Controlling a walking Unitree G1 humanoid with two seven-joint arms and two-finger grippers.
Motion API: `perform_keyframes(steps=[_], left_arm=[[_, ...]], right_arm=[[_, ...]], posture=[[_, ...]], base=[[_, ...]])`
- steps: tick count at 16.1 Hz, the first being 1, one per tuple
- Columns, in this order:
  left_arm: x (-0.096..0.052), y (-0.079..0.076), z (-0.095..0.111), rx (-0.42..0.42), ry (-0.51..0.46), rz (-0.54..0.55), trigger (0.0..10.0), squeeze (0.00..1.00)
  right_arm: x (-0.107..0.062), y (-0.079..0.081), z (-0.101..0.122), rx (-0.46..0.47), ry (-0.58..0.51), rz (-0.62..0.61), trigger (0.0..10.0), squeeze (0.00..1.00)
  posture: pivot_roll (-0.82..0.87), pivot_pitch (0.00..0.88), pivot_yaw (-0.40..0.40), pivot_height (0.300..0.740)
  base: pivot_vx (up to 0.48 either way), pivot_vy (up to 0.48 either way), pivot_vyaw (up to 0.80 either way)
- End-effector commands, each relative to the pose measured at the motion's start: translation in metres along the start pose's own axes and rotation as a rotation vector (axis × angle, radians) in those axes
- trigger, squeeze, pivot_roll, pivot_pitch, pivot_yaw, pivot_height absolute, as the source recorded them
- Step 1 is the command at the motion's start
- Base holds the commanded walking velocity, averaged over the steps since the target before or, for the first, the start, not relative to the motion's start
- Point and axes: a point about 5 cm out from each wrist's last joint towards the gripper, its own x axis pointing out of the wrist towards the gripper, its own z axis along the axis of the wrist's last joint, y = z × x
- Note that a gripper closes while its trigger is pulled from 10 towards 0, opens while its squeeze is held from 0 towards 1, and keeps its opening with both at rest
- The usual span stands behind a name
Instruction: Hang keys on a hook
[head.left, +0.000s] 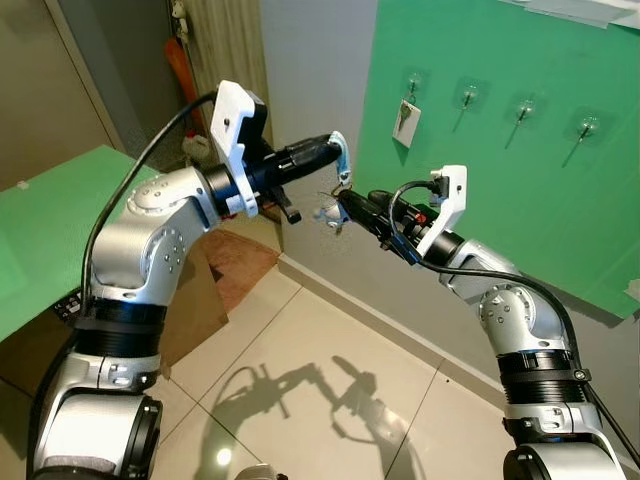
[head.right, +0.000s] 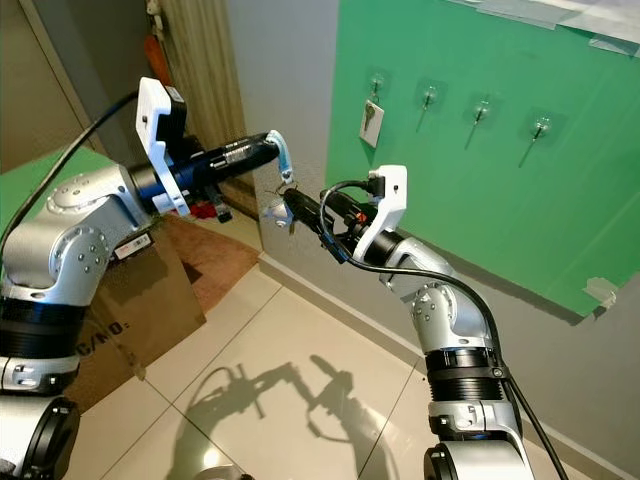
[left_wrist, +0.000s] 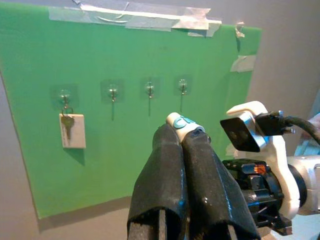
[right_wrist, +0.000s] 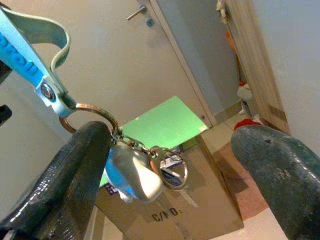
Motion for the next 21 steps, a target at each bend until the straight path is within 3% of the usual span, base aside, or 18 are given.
perform_keyframes(steps=[1, 2, 4, 5, 6, 14, 15, 16, 21], left_arm=[[0.0023, -0.0040, 0.0047, 0.018, -0.006, -0.020, 0.0, 0.00], [0.0027, -0.0040, 0.0044, 0.019, -0.006, -0.020, 0.0, 0.00], [0.0027, -0.0038, 0.0045, 0.018, -0.006, -0.019, 0.0, 0.00], [0.0025, -0.0042, 0.0046, 0.019, -0.005, -0.019, 0.0, 0.00], [0.0022, -0.0043, 0.0046, 0.019, -0.005, -0.019, 0.0, 0.00], [0.0026, -0.0040, 0.0052, 0.015, -0.010, -0.020, 0.0, 0.00], [0.0026, -0.0036, 0.0033, 0.015, -0.005, -0.019, 0.0, 0.00], [0.0022, -0.0030, 0.0021, 0.015, -0.001, -0.017, 0.0, 0.00], [-0.0006, 0.0011, -0.0012, 0.015, 0.010, 0.007, 0.0, 0.00]], right_arm=[[0.0023, -0.0001, 0.0049, -0.015, -0.015, -0.005, 10.0, 0.00], [0.0025, -0.0003, 0.0053, -0.016, -0.016, -0.006, 10.0, 0.00], [0.0026, -0.0016, 0.0064, -0.018, -0.021, -0.012, 4.7, 0.00], [0.0028, -0.0021, 0.0067, -0.019, -0.023, -0.016, 1.0, 0.00], [0.0028, -0.0025, 0.0067, -0.018, -0.024, -0.018, 0.0, 0.00], [0.0013, -0.0047, 0.0078, -0.015, -0.040, -0.026, 0.0, 0.00], [0.0011, -0.0044, 0.0077, -0.018, -0.029, -0.025, 7.3, 0.00], [0.0009, -0.0042, 0.0075, -0.019, -0.026, -0.026, 10.0, 0.00], [-0.0048, -0.0056, 0.0067, -0.024, -0.013, -0.021, 10.0, 0.00]], posture=[[0.06, 0.000, 0.007, 0.740], [0.06, 0.000, 0.007, 0.740], [0.06, 0.000, 0.005, 0.740], [0.06, 0.000, 0.004, 0.740], [0.06, 0.000, 0.004, 0.740], [0.06, 0.000, 0.003, 0.740], [0.06, 0.000, 0.003, 0.740], [0.06, 0.000, 0.002, 0.740], [0.06, 0.000, -0.004, 0.740]], base=[[0.000, 0.000, 0.00], [0.000, 0.000, 0.00], [0.000, 0.000, 0.00], [0.000, 0.000, 0.00], [0.000, 0.000, 0.00], [0.000, 0.000, 0.00], [0.000, 0.000, 0.00], [0.000, 0.000, 0.00], [0.000, 0.000, 0.00]])
